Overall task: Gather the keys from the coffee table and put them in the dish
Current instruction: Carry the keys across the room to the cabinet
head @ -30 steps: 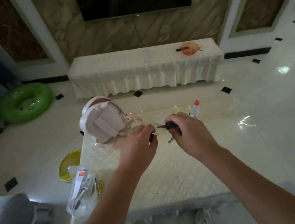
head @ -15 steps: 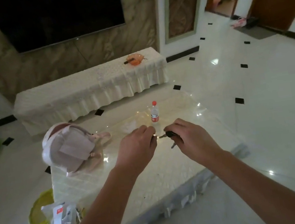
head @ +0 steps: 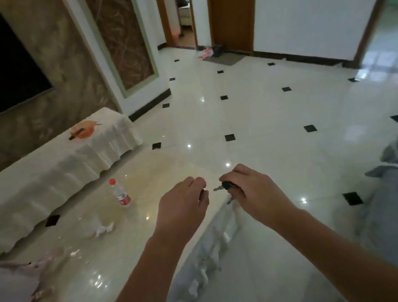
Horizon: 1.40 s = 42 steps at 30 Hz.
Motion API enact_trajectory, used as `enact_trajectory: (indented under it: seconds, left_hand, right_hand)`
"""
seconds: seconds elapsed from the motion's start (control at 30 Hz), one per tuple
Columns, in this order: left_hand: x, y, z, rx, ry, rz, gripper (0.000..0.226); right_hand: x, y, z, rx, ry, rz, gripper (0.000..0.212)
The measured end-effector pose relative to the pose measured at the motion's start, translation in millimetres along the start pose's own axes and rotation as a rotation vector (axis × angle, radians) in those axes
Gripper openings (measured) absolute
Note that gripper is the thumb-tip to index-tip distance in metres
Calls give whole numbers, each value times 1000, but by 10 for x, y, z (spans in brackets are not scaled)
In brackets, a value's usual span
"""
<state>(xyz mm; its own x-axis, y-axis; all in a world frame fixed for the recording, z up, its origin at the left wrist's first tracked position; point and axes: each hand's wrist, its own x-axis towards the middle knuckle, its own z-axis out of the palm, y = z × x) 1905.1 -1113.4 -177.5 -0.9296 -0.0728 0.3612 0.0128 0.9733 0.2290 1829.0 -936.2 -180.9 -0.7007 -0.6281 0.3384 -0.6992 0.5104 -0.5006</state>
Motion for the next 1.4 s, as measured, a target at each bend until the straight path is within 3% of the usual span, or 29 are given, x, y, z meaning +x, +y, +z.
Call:
enact_trajectory:
  seconds: [0.23, 0.47, 0.83, 1.0, 1.4]
  left_hand:
    - [496, 975, 561, -62, -125, 196, 9]
    - [1110, 1433, 966, -165, -169, 361, 10]
    - [2358, 1303, 1604, -333, -155, 463, 5]
    - [2774, 1245, 1761, -317, -155, 532, 7]
    - [3482, 1212, 2134, -272, -183, 520, 5]
  right_hand:
    - [-638, 892, -589, -34, 144, 265, 18]
    - [-766, 1422, -800, -80, 221, 429, 18]
    - [141, 2101, -924, -201, 228, 564, 16]
    - [500, 2288, -898, -243, 222, 596, 16]
    - [910, 2938, -1034, -305, 183, 573, 19]
